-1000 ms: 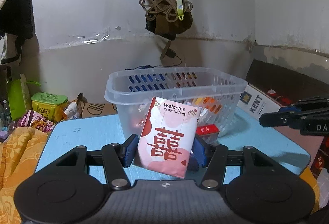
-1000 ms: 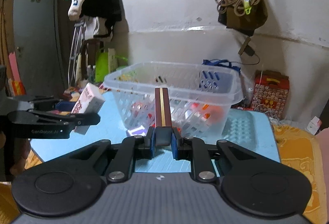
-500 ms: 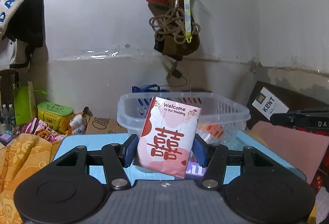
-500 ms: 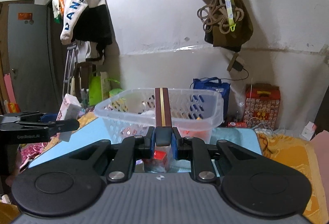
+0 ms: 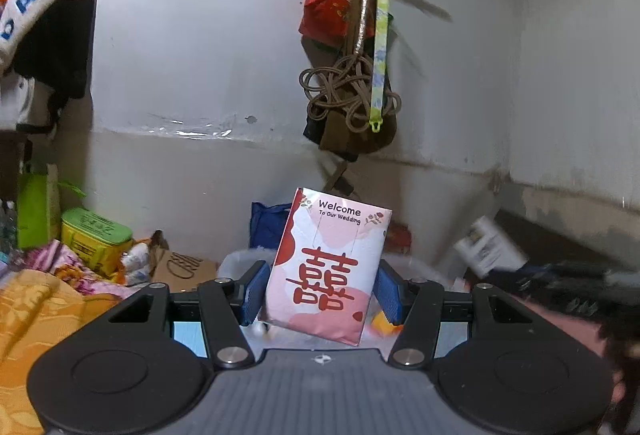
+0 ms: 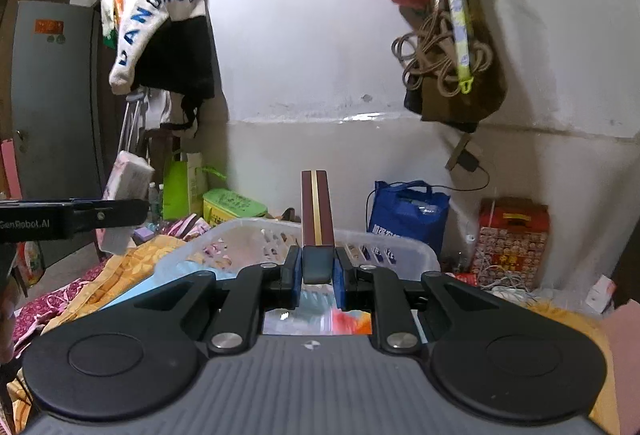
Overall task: Organize objects
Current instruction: 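Carry both boxes over the basket and open both grippers to drop them, then grasp the red box with the right gripper while the left grasps the purple Lu box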
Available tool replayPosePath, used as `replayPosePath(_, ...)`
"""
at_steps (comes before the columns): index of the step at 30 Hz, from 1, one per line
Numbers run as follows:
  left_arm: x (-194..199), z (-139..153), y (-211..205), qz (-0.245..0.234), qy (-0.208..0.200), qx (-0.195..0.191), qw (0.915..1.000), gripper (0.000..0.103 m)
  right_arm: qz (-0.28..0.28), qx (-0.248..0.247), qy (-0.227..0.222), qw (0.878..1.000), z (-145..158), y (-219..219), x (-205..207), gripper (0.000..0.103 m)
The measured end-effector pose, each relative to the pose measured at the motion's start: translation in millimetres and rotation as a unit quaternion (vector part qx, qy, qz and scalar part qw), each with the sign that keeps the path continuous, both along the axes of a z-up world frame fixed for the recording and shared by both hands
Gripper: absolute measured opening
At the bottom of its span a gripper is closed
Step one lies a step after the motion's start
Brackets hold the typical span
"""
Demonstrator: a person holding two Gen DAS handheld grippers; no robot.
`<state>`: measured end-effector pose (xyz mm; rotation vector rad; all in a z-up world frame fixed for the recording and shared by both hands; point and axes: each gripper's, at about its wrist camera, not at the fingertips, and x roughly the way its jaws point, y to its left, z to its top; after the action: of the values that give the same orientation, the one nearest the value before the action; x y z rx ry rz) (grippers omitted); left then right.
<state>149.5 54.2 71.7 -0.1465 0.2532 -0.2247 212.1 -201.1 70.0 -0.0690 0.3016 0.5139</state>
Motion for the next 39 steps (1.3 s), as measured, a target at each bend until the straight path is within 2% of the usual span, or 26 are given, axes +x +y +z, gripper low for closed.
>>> replayPosePath(4,49,2,-16,0.003,0.041,0.003,0.9992,0.060,-0.016,-0.014,0.046,0.999,-10,14,45,0.018)
replayPosePath(7,73,-6,-18,0.013,0.064,0.000,0.9979,0.060,-0.017,-0.026,0.063,0.998,-24,17,58,0.018)
replayPosePath(8,78,-9,-19,0.018,0.066,0.003,0.9977,0.060,-0.014,-0.024,0.065,0.998,-26,16,60,0.019)
replayPosePath(9,82,-14,-19,0.020,0.069,0.004,0.9974,0.060,-0.012,-0.021,0.060,0.998,-28,15,61,0.025)
replayPosePath(10,88,-18,-19,0.021,0.075,0.002,0.9970,0.062,-0.018,-0.017,0.050,0.998,-29,14,60,0.055)
replayPosePath(11,93,-22,-20,0.028,0.077,0.006,0.9966,0.075,-0.032,-0.013,0.039,0.999,-30,13,59,0.096)
replayPosePath(12,97,-24,-22,0.039,0.078,0.014,0.9961,0.088,-0.049,-0.008,0.027,0.998,-29,12,57,0.103)
replayPosePath(13,98,-27,-23,0.043,0.076,0.023,0.9959,0.102,-0.066,0.001,0.004,0.998,-28,10,51,0.103)
replayPosePath(17,77,-27,-21,0.036,0.054,0.029,0.9975,0.103,-0.084,0.033,-0.026,0.996,-19,-8,12,0.103)
replayPosePath(19,50,-24,-22,0.039,0.027,0.037,0.9982,0.103,-0.084,0.041,-0.023,0.995,-17,-14,-9,0.103)
replayPosePath(23,-10,-50,-35,-0.010,0.007,0.056,0.9984,0.103,-0.076,0.055,-0.025,0.995,-26,-32,-50,0.103)
replayPosePath(25,-24,-76,-52,-0.025,0.028,0.096,0.9946,0.103,-0.085,0.065,-0.021,0.994,-35,-38,-57,0.103)
replayPosePath(28,-19,-102,-69,-0.022,0.066,0.148,0.9865,0.103,-0.095,0.076,0.006,0.993,-46,-41,-50,0.103)
replayPosePath(33,0,-116,-62,-0.037,0.108,0.115,0.9867,0.102,-0.088,0.063,0.066,0.992,-61,-41,-35,0.103)
replayPosePath(37,5,-129,-69,-0.027,0.107,0.149,0.9826,0.099,-0.085,0.061,0.095,0.990,-68,-37,-30,0.103)
replayPosePath(39,11,-136,-69,-0.025,0.118,0.144,0.9821,0.096,-0.082,0.063,0.102,0.989,-71,-34,-30,0.103)
